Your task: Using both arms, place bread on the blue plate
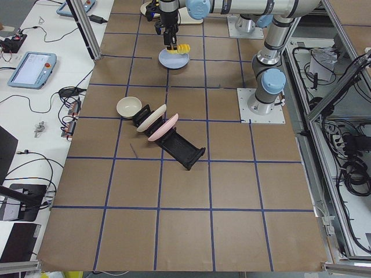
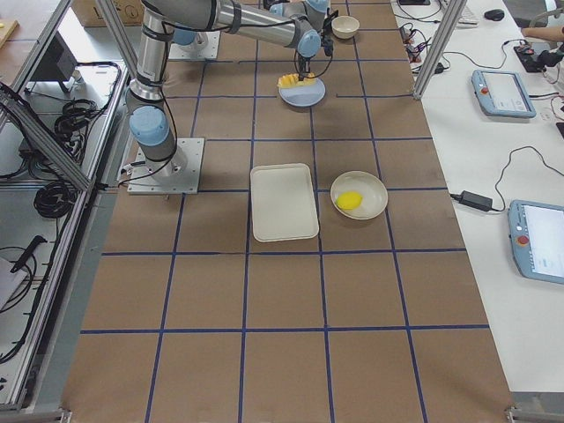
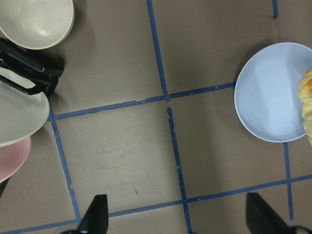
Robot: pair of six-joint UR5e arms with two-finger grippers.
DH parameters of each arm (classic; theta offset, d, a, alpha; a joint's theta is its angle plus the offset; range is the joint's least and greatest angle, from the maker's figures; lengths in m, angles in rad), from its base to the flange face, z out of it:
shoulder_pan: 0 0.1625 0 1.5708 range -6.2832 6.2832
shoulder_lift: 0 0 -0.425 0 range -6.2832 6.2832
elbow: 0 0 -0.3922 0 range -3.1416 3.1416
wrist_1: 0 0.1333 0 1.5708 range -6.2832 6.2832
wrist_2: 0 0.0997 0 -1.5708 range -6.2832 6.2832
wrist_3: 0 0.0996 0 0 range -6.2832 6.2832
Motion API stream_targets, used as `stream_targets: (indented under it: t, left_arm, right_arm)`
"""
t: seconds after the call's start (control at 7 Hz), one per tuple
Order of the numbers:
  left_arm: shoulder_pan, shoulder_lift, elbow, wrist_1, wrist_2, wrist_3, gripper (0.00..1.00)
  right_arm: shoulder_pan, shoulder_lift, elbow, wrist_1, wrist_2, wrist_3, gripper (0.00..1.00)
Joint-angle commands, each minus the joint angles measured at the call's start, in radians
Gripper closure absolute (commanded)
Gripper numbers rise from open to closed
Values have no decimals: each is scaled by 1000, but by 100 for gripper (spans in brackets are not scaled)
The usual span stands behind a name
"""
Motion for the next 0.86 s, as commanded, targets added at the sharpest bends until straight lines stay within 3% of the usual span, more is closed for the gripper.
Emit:
stream_targets:
  t: [0.0,0.14,0.29,0.43,0.71]
  left_arm:
    - [5,3,16,-7,-8,-5,0]
    - [7,0,11,-8,-14,-2,0]
    - [1,9,8,-17,19,3,0]
    - [5,8,10,-39,11,-17,0]
    - [-14,9,13,-37,4,-147,0]
  right_arm:
    - [-3,19,-12,-36,-6,-12,91]
    - [-4,21,-22,-36,-9,-28,91]
    - [-6,24,-35,-36,-1,-28,41]
    - [-4,19,-38,-46,2,-20,1]
    - [-3,19,-36,-46,-4,-20,0]
